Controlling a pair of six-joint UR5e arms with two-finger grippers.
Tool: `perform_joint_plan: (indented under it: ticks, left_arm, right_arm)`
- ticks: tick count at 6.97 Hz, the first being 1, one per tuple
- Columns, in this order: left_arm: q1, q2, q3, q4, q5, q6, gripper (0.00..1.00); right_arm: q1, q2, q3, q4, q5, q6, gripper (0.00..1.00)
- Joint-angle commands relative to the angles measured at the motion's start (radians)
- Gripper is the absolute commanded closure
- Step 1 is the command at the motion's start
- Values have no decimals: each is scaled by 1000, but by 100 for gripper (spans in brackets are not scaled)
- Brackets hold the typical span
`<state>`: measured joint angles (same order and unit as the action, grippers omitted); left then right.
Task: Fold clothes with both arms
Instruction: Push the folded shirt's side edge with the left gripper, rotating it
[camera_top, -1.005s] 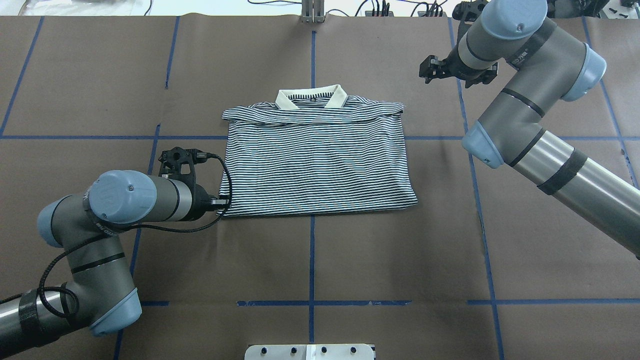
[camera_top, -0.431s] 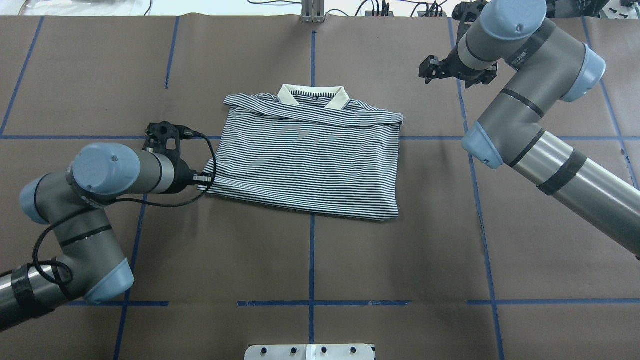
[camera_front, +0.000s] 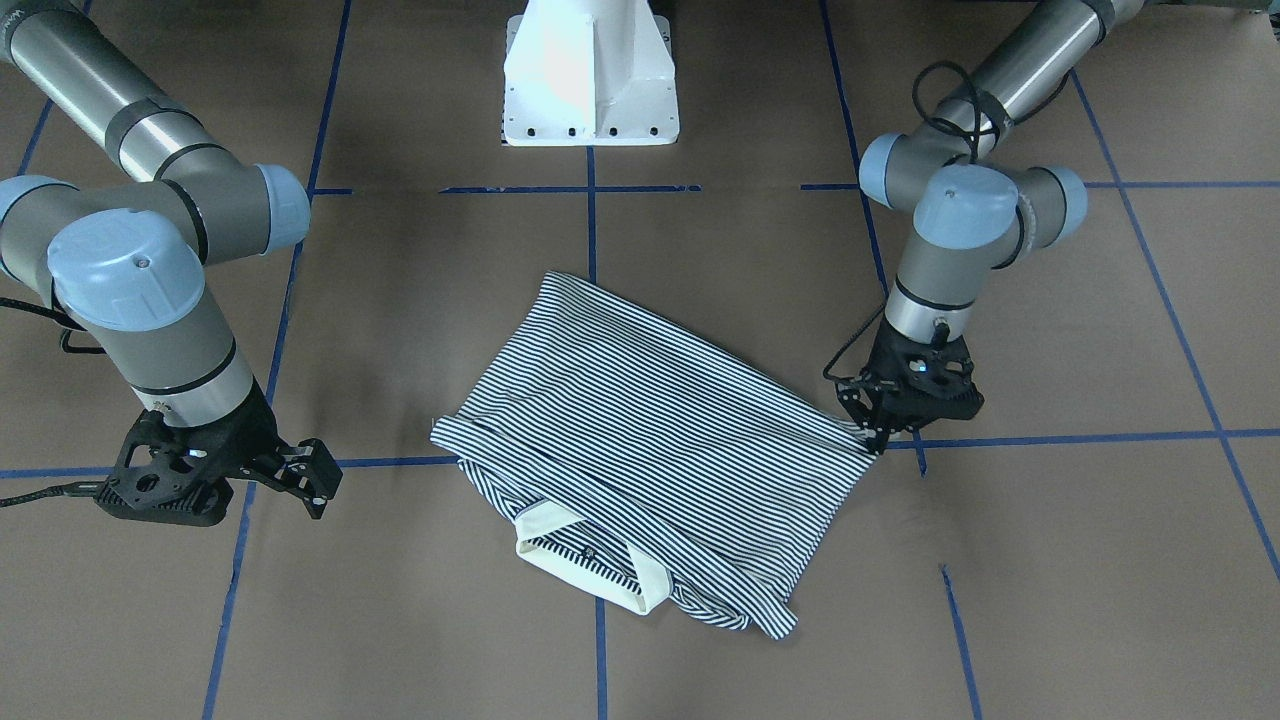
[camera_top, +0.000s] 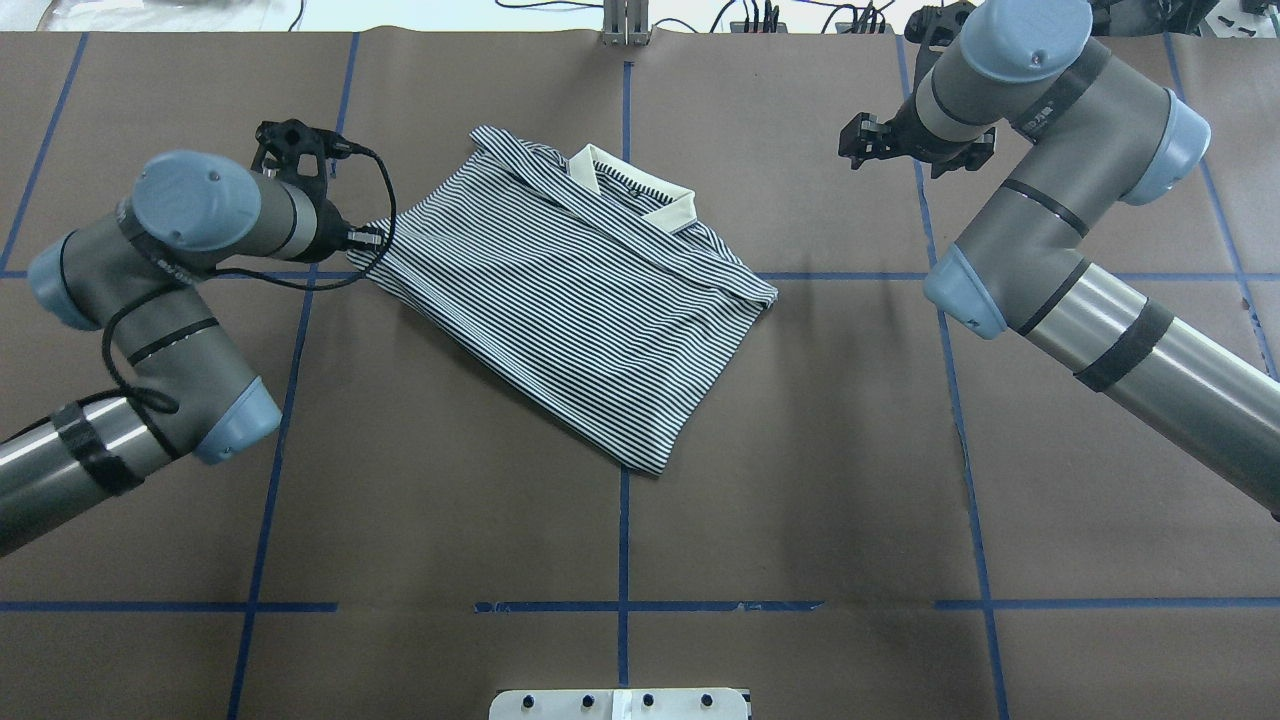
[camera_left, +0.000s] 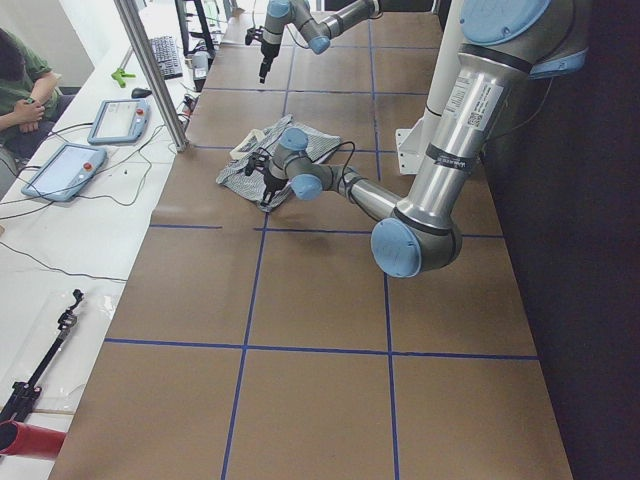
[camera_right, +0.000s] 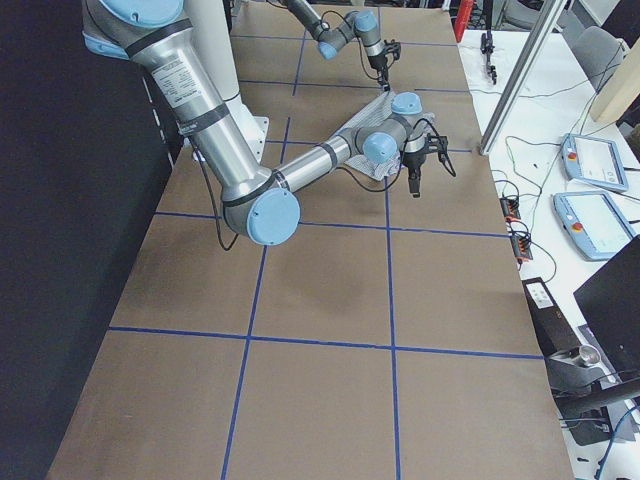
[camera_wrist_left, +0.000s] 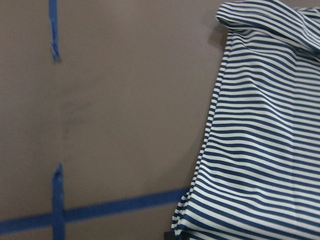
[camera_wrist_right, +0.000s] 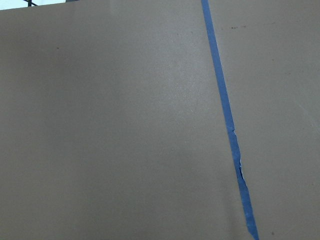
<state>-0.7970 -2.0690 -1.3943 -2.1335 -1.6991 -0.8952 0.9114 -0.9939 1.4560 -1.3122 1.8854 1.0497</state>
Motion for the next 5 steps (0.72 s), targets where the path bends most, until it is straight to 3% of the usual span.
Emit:
perform_joint_plan:
  ticks: [1, 2, 3, 4, 5]
  left_arm:
    - [-80, -226, 331, -102, 58, 56, 100]
    - [-105, -274, 445, -170, 61, 103, 100]
    - [-114, -272, 454, -187, 70, 117, 100]
    - [-117, -267, 452, -200, 65, 165, 16]
    - [-140, -257, 448, -229, 52, 244, 0]
  right_arm:
    - [0, 3, 0, 1, 0, 1, 0]
    - [0, 5, 0, 1, 0, 1, 0]
    - [0, 5, 1, 1, 0, 1, 0]
    - [-3, 8, 1, 1, -3, 12, 0]
    - [-22, 21, 0, 1, -6, 91, 0]
